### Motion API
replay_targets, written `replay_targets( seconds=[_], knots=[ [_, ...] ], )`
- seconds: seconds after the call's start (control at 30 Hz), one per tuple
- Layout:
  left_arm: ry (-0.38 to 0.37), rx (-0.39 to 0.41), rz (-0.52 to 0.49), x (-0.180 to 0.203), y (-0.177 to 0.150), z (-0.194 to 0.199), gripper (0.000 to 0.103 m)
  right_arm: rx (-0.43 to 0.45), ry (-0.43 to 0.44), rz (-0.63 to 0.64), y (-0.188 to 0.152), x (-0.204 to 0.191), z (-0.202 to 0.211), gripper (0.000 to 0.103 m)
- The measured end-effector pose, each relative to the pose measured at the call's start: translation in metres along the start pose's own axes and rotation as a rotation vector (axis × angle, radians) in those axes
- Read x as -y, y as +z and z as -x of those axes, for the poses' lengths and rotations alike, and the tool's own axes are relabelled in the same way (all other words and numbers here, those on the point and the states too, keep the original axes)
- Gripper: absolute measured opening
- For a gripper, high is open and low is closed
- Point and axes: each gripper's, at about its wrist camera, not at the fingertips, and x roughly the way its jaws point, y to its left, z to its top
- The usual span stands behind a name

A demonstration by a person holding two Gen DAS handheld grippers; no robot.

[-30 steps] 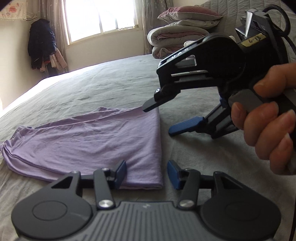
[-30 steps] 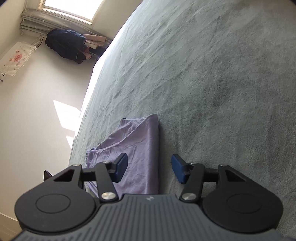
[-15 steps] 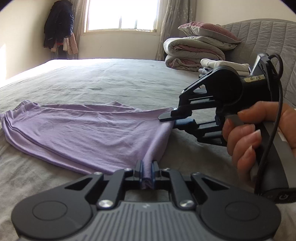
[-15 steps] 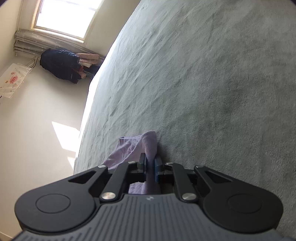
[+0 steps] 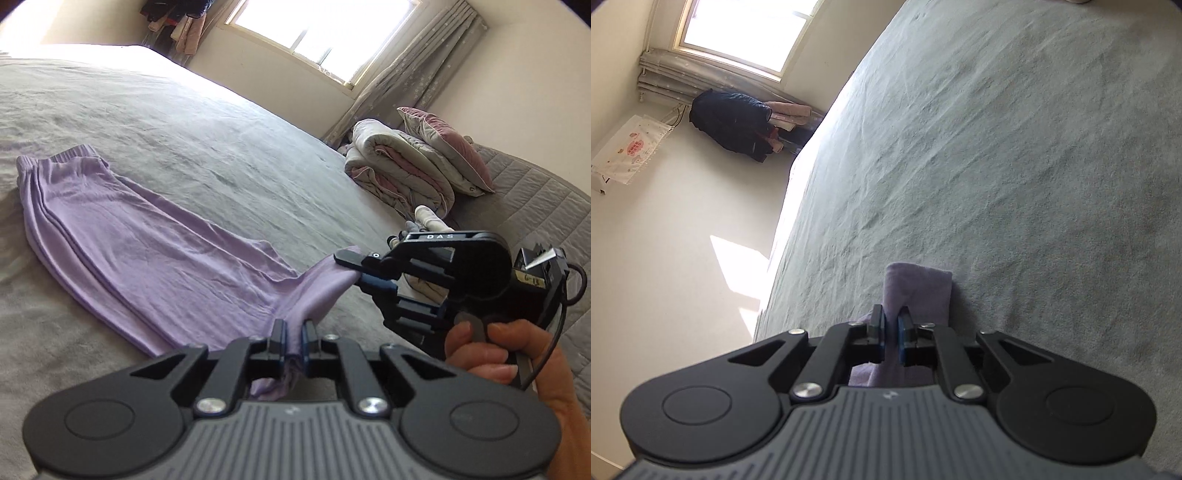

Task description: Fold clothes

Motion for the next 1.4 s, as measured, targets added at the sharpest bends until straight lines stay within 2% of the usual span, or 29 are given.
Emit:
replay_targets(
  seconds=[0.33, 0.5, 0.67, 0.87, 1.07, 1.23, 1.3, 1.4],
  knots=[
    [-0.015, -0.020, 0.065, -0.064, 0.059, 0.009, 0.008, -0.021, -0.029, 0.045, 0.003, -0.052, -0.064, 0.010],
    [0.024, -0.010, 0.058, -0.102, 0.084, 0.016, 0.007, -0.037, -0.040, 0.070, -0.006, -0.068, -0.098, 0.010],
    [0.067, 0.011, 0.060, -0.136, 0.095, 0.020, 0.007, -0.059, -0.056, 0.106, -0.018, -0.083, -0.133, 0.009],
    [0.080, 0.016, 0.129, -0.170, 0.104, 0.025, 0.007, -0.075, -0.067, 0.157, -0.031, -0.103, -0.170, 0.009],
    [0.158, 0.062, 0.061, -0.183, 0.115, 0.036, 0.008, -0.085, -0.063, 0.186, -0.040, -0.121, -0.198, 0.009],
    [0.217, 0.061, 0.006, -0.188, 0.122, 0.035, 0.008, -0.080, -0.055, 0.206, -0.045, -0.128, -0.212, 0.009],
    [0.259, 0.075, -0.027, -0.186, 0.122, 0.037, 0.010, -0.080, -0.036, 0.200, -0.047, -0.131, -0.217, 0.016],
    [0.303, 0.117, -0.086, -0.181, 0.124, 0.045, 0.013, -0.064, -0.005, 0.198, -0.044, -0.130, -0.211, 0.019]
  ],
)
